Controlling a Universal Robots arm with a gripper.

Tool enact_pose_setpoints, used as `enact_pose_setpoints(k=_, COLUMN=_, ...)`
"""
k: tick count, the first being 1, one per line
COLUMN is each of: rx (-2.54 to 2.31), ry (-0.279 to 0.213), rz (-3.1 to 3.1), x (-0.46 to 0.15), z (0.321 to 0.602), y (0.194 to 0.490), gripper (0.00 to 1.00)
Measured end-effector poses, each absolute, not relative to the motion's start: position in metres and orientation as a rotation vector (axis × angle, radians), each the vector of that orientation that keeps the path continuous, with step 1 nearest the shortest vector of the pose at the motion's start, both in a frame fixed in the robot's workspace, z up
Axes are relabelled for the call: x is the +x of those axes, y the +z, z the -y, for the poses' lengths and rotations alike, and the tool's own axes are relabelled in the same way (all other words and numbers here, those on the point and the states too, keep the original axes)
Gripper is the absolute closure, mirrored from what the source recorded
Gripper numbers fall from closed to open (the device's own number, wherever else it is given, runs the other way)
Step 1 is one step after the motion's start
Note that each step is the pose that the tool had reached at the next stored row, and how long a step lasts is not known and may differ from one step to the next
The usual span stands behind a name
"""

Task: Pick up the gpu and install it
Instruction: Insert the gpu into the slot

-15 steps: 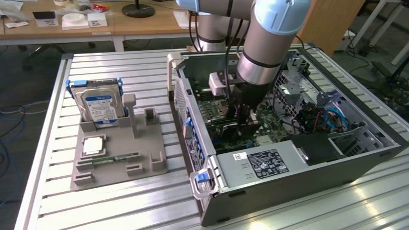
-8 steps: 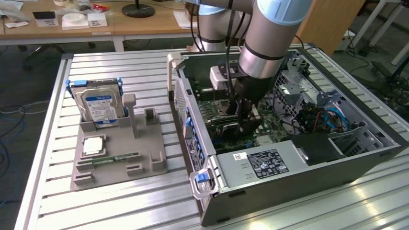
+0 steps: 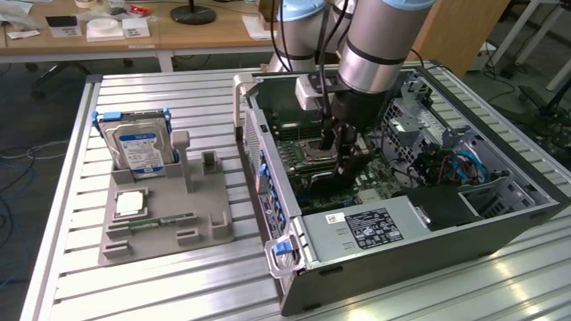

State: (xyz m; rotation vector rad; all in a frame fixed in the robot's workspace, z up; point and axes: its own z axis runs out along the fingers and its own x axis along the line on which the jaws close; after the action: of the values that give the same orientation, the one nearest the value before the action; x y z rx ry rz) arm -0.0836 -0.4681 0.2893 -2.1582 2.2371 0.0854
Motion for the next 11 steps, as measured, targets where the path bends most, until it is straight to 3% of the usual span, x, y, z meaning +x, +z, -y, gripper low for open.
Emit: enact_pose_setpoints(k=11, rx=-2.158, ry=0.085, rz=-2.237, x=-0.084, z=0.468, y=0.322, gripper=0.31)
